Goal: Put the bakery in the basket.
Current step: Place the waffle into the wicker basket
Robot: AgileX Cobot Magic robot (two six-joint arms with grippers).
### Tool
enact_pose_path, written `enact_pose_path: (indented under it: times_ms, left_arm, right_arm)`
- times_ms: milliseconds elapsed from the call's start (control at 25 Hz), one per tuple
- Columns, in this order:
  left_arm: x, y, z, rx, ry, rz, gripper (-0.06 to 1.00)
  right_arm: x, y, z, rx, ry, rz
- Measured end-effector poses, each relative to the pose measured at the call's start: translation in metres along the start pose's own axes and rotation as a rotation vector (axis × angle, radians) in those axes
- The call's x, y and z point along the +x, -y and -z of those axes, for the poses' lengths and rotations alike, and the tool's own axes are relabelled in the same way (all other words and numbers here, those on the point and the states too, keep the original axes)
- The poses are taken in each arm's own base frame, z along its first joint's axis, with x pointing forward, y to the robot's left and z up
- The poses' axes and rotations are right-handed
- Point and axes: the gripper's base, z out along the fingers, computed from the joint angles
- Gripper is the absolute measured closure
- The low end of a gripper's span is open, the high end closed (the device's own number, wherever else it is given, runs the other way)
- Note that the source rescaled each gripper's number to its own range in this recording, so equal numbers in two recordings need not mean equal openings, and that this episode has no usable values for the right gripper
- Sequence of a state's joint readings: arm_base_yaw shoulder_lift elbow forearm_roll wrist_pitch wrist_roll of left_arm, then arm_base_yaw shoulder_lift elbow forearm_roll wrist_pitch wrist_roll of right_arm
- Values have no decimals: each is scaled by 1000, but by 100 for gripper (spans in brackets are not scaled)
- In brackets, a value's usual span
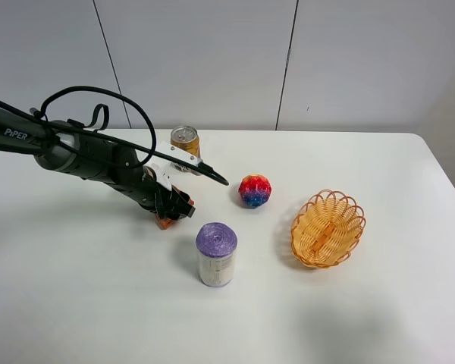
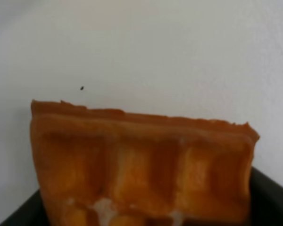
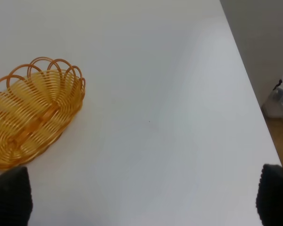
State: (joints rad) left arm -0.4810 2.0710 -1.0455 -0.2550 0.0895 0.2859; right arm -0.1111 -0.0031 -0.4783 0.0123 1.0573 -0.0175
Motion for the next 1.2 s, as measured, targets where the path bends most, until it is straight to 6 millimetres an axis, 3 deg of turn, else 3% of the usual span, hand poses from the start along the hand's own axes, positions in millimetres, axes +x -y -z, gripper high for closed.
enact_pose_path:
  times_ms: [200, 440, 560, 720, 880, 1040, 1200]
  left_arm:
    - [-8, 2, 21, 16, 2, 12, 94]
    - [-53, 7, 102, 22, 254, 27, 94]
    - [-78, 28, 137, 61, 371, -17, 94]
    - [-103, 81, 160, 163, 453, -119, 94]
    - [-106, 140, 154, 264, 438, -222, 94]
    - [-90, 188, 120, 325, 335, -316, 94]
    - [-70, 216, 81, 346, 228, -383, 94]
  right_arm:
    - [0, 0, 0, 0, 0, 0]
    - [0, 0, 0, 0, 0, 0]
    - [0, 0, 0, 0, 0, 0]
    - [0, 0, 0, 0, 0, 0]
    - [0, 0, 0, 0, 0, 0]
    - [0, 0, 0, 0, 0, 0]
    - [0, 0, 0, 0, 0, 0]
